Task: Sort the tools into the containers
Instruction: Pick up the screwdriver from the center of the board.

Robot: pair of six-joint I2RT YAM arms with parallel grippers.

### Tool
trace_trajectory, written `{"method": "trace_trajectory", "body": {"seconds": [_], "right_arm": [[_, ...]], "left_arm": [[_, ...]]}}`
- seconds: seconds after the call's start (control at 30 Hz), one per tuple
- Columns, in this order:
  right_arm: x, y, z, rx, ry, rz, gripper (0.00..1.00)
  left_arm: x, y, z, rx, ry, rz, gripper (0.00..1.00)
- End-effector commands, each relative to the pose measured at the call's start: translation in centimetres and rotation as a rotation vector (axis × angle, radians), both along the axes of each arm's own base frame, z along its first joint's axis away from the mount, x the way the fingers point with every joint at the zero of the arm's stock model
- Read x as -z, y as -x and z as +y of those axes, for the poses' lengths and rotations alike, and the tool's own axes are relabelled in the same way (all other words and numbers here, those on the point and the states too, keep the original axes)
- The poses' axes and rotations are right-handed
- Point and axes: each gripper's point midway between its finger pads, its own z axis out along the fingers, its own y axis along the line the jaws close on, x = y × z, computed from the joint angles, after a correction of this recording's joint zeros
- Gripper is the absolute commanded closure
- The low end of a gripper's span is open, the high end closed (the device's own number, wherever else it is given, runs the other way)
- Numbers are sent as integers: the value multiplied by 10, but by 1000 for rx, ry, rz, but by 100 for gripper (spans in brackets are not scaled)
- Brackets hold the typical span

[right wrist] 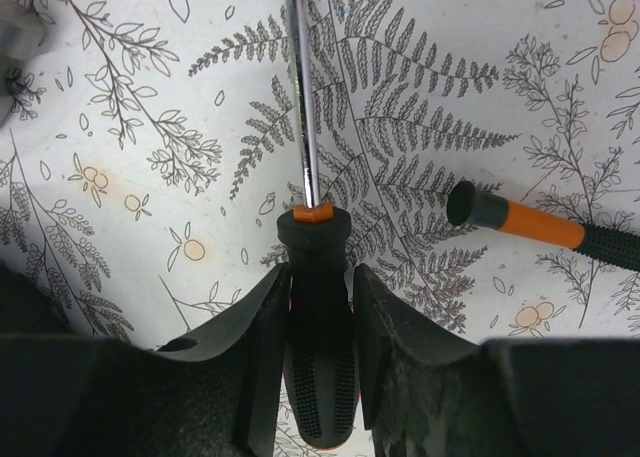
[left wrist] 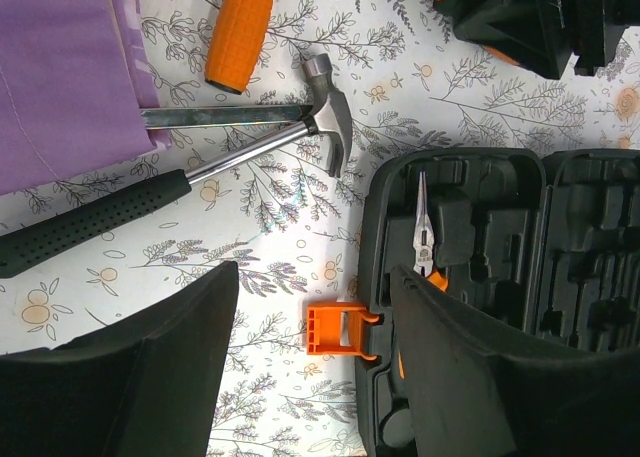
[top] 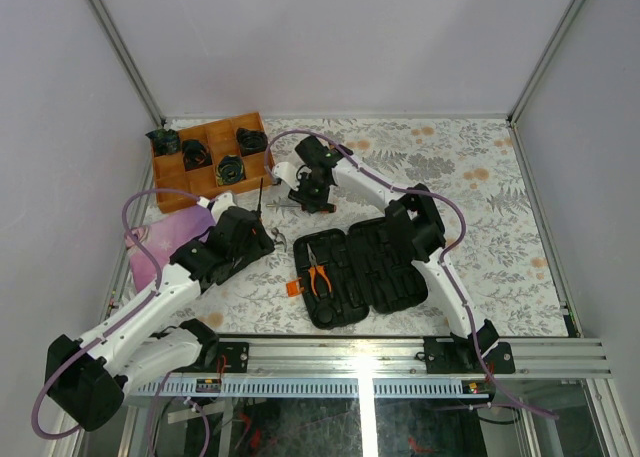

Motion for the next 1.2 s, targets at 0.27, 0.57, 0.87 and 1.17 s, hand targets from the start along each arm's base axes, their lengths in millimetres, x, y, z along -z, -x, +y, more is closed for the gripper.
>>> {"method": "trace_trajectory", "body": {"seconds": [0.27, 0.57, 0.87, 1.17], "right_arm": [[-80, 4, -3, -18, -62, -127, 87], [-135, 13, -24, 142, -127, -205, 98], [-155, 45, -69, 498, -223, -211, 100], [-186, 102, -103, 737, -463, -137, 100]], "left_arm": [[-15, -2, 5, -19, 20, -56, 40], [-32, -3, 11, -29, 20, -114, 39], [-34, -6, -4, 8, 78, -121, 38], [-18, -13, -22, 63, 109, -88, 36]]}}
